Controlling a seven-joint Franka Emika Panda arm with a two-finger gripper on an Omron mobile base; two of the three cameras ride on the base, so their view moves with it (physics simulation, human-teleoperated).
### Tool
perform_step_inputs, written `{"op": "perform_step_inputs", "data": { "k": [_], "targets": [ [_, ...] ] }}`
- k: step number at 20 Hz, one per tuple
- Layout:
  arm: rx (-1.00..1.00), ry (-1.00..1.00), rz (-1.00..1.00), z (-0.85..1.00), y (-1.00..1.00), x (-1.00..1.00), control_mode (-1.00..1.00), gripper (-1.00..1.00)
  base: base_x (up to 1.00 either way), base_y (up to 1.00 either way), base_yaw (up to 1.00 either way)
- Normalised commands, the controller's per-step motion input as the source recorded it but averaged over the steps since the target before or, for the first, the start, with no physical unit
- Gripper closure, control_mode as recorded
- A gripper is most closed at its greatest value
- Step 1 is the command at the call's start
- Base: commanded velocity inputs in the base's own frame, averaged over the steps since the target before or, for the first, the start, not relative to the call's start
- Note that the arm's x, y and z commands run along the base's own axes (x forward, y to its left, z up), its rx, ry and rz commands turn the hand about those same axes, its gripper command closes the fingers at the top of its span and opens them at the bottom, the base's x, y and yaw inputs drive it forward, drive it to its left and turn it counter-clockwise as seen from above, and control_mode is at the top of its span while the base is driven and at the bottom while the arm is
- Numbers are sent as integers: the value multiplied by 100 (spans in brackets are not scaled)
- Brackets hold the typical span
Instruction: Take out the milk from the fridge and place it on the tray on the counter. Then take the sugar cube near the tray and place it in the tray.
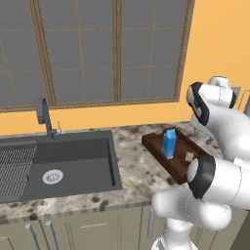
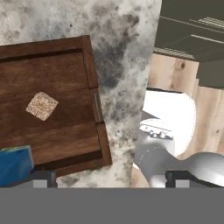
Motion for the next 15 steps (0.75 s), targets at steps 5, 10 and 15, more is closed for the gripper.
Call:
{"op": "perform_step_inputs", "data": {
  "k": [5, 10, 15],
  "targets": [
    [-4, 0, 29, 73, 43, -99, -100, -100, 0, 0, 0],
    [-14, -20, 22, 55, 62, -100, -100, -100, 0, 0, 0],
    [-4, -47, 11, 54, 68, -100, -100, -100, 0, 0, 0]
  ]
}}
